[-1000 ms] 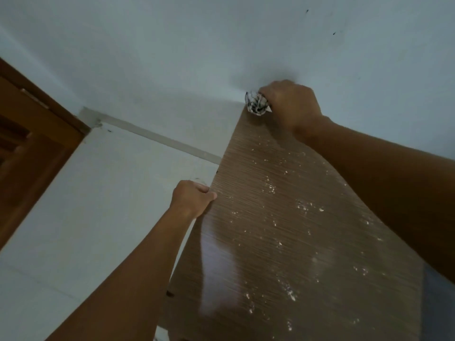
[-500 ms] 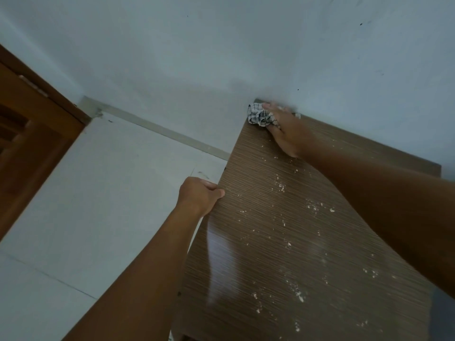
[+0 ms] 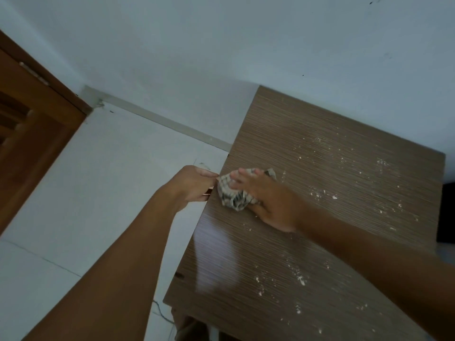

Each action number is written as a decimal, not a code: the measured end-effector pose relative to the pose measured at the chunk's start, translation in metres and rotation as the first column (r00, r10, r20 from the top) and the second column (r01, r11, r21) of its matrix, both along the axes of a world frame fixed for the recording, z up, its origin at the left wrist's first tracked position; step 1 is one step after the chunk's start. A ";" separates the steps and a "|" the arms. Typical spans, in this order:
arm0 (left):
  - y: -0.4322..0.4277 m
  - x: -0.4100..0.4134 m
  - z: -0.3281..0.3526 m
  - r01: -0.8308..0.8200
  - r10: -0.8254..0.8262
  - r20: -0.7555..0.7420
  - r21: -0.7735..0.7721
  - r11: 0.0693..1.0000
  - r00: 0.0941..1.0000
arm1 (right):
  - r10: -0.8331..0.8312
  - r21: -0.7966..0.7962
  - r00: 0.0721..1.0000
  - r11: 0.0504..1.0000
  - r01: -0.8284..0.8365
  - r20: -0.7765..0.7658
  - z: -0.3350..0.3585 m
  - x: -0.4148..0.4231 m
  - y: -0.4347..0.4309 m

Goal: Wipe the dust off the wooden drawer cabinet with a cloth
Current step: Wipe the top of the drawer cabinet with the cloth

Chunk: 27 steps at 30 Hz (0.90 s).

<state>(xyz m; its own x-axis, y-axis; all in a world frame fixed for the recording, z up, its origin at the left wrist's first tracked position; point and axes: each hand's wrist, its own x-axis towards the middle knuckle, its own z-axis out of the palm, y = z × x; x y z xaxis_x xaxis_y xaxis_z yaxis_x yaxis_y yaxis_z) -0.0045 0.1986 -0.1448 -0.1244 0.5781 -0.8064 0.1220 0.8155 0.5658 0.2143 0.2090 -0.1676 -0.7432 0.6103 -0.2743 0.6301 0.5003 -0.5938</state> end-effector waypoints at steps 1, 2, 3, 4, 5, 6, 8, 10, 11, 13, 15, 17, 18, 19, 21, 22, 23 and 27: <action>-0.001 -0.001 0.000 0.000 0.000 0.000 0.000 1.000 1.000 | 0.027 -0.006 1.000 1.000 -0.027 -0.008 -0.002 0.003 -0.014; -0.001 0.000 0.000 -0.001 0.001 -0.013 0.006 1.000 1.000 | 0.054 -0.005 0.998 0.999 -0.054 -0.020 -0.002 0.007 -0.028; -0.002 0.003 0.001 0.002 -0.002 -0.039 0.020 1.000 0.999 | 0.080 0.004 0.996 0.997 -0.080 -0.032 -0.002 0.011 -0.042; -0.002 0.006 0.001 0.010 -0.006 -0.082 0.041 0.999 0.997 | 0.104 0.026 0.994 0.994 -0.103 -0.044 -0.001 0.015 -0.057; -0.003 0.009 0.000 0.022 -0.012 -0.137 0.069 0.997 0.991 | 0.120 0.053 0.991 0.992 -0.117 -0.055 0.001 0.018 -0.071; -0.003 0.012 -0.001 0.036 -0.017 -0.193 0.099 0.994 0.981 | 0.133 0.061 0.989 0.990 -0.129 -0.063 0.002 0.022 -0.083; -0.004 0.017 -0.003 0.086 -0.041 -0.287 0.148 0.985 0.957 | 0.104 -0.003 0.992 0.995 -0.104 -0.078 0.005 0.028 -0.100; -0.005 0.025 0.000 0.204 -0.119 -0.394 0.181 0.962 0.911 | -0.055 -0.139 0.990 0.990 0.037 -0.132 0.015 0.033 -0.103; -0.005 0.029 0.002 0.265 -0.152 -0.446 0.205 0.942 0.882 | -0.140 -0.198 0.978 0.974 0.108 -0.153 0.023 0.036 -0.099; -0.002 0.040 0.004 0.357 -0.189 -0.506 0.261 0.897 0.842 | -0.290 -0.234 0.932 0.942 0.239 -0.217 0.046 0.042 -0.082; 0.005 0.051 0.004 0.404 -0.239 -0.500 0.252 0.879 0.832 | -0.395 -0.160 0.879 0.918 0.363 -0.267 0.075 0.048 -0.053; 0.013 0.058 0.004 0.447 -0.317 -0.483 0.178 0.877 0.816 | -0.436 -0.037 0.855 0.895 0.444 -0.282 0.095 0.055 -0.015; 0.016 0.060 0.005 0.472 -0.356 -0.482 0.141 0.870 0.800 | -0.441 0.024 0.862 0.887 0.461 -0.249 0.102 0.058 0.006; 0.019 0.061 0.005 0.489 -0.382 -0.480 0.115 0.865 0.790 | -0.445 0.079 0.875 0.882 0.465 -0.191 0.104 0.061 0.028; 0.023 0.062 0.007 0.494 -0.403 -0.467 0.087 0.865 0.787 | -0.455 0.188 0.886 0.866 0.463 -0.087 0.100 0.070 0.071; 0.025 0.063 0.009 0.489 -0.404 -0.463 0.076 0.869 0.789 | -0.451 0.261 0.890 0.853 0.451 -0.066 0.096 0.073 0.089; 0.026 0.064 0.010 0.483 -0.401 -0.463 0.068 0.873 0.791 | -0.433 0.327 0.900 0.846 0.422 -0.040 0.093 0.075 0.106; 0.028 0.068 0.010 0.470 -0.390 -0.477 0.056 0.881 0.788 | -0.408 0.462 0.904 0.831 0.311 0.126 0.067 0.071 0.151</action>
